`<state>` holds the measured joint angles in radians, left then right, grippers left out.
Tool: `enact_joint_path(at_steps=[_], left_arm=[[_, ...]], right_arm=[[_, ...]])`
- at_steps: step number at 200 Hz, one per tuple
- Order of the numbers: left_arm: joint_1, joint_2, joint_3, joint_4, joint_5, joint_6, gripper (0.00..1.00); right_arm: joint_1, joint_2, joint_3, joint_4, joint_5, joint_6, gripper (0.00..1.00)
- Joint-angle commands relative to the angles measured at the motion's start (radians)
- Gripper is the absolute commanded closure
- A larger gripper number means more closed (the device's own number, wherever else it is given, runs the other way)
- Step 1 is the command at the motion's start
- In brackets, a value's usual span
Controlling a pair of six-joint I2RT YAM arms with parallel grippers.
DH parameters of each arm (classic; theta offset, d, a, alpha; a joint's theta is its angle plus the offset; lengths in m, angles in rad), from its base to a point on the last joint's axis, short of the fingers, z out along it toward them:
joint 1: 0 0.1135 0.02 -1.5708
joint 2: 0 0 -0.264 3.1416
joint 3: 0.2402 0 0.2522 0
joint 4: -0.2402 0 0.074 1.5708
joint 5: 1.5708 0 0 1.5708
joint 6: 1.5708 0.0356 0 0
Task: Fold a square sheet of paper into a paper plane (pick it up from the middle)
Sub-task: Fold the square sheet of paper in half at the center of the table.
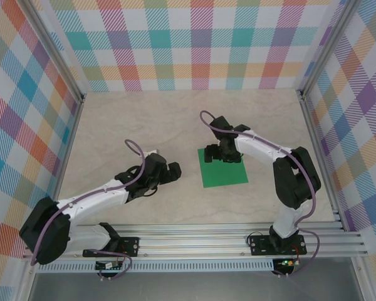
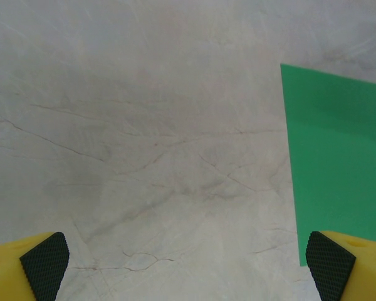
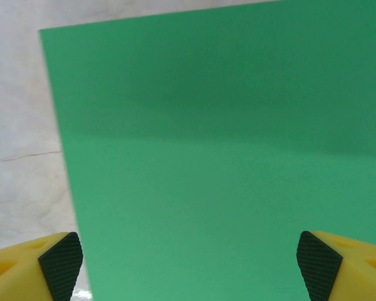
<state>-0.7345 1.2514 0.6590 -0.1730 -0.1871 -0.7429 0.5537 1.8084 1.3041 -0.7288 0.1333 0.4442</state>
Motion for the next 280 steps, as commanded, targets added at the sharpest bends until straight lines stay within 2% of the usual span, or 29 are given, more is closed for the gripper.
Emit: enact_joint_path(at_steps=[1, 68, 108, 153, 280], left_arm=[[0.008, 0.051, 0.051, 0.083, 0.089, 0.019, 0.0], [0.008, 0.152, 0.111, 0.102, 0.146, 0.031, 0.0], [0.008, 0.164, 0.115, 0.094, 0.148, 0.03, 0.0], [0.008, 0.157, 0.111, 0.086, 0.145, 0.031, 0.0], [0.008, 0.149, 0.117, 0.063, 0.139, 0.04, 0.0]], right_arm=[[-0.015, 0.059, 0.035, -0.106, 0.02, -0.076, 0.07], [-0.016, 0.161, 0.121, -0.146, -0.085, -0.107, 0.05], [-0.015, 0.212, 0.151, -0.17, -0.031, -0.104, 0.03], [-0.015, 0.279, 0.144, -0.166, -0.047, -0.105, 0.03], [-0.015, 0.288, 0.134, -0.182, 0.0, -0.089, 0.23]])
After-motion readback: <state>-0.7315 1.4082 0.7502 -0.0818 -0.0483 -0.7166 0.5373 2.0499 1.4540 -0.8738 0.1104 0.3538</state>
